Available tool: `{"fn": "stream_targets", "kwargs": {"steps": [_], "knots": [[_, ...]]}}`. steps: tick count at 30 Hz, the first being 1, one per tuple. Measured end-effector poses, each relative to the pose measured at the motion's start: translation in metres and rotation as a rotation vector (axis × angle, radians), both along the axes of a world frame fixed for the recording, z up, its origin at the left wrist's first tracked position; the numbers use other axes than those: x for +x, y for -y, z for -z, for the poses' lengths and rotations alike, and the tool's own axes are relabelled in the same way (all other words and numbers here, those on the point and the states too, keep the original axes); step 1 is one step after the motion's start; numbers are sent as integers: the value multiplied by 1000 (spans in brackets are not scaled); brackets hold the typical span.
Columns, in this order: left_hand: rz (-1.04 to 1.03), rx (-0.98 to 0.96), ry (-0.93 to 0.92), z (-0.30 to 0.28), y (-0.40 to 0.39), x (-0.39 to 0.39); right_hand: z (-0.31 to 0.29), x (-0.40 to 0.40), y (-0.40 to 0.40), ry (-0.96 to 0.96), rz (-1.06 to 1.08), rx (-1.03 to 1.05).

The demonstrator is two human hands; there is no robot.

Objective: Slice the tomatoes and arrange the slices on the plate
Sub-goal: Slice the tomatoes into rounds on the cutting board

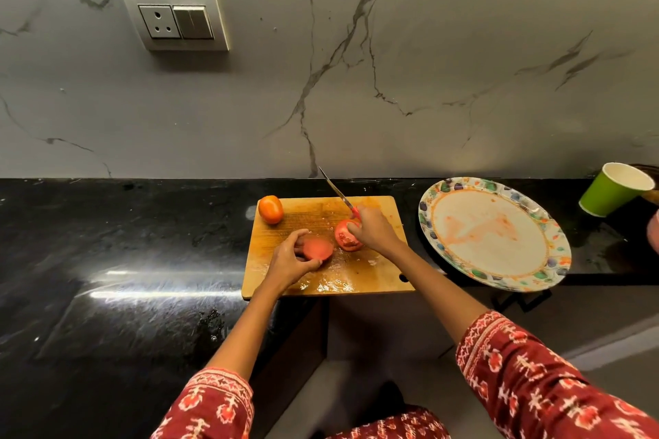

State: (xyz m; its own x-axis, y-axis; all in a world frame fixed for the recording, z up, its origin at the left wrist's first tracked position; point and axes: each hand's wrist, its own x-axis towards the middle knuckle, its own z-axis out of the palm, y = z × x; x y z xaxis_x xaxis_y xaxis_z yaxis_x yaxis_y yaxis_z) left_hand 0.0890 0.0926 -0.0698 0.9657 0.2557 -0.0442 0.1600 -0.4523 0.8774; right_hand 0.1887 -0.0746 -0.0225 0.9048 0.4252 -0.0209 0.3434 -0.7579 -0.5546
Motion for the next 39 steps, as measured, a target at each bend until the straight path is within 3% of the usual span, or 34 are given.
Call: {"fn": "stream_targets", "kwargs": {"steps": [7,13,24,39], "knots": [[-56,-140,-98,-10,-7,-5,14,-26,-1,-58,-52,147],[56,-112,-208,-20,-19,-3,28,-46,-7,-126,-82,82],[-64,-102,-61,-12,-5,-1,39,-56,-16,-140,38,139],[28,-15,-21,-17,2,9,33,-62,-16,-177,70,271]]}}
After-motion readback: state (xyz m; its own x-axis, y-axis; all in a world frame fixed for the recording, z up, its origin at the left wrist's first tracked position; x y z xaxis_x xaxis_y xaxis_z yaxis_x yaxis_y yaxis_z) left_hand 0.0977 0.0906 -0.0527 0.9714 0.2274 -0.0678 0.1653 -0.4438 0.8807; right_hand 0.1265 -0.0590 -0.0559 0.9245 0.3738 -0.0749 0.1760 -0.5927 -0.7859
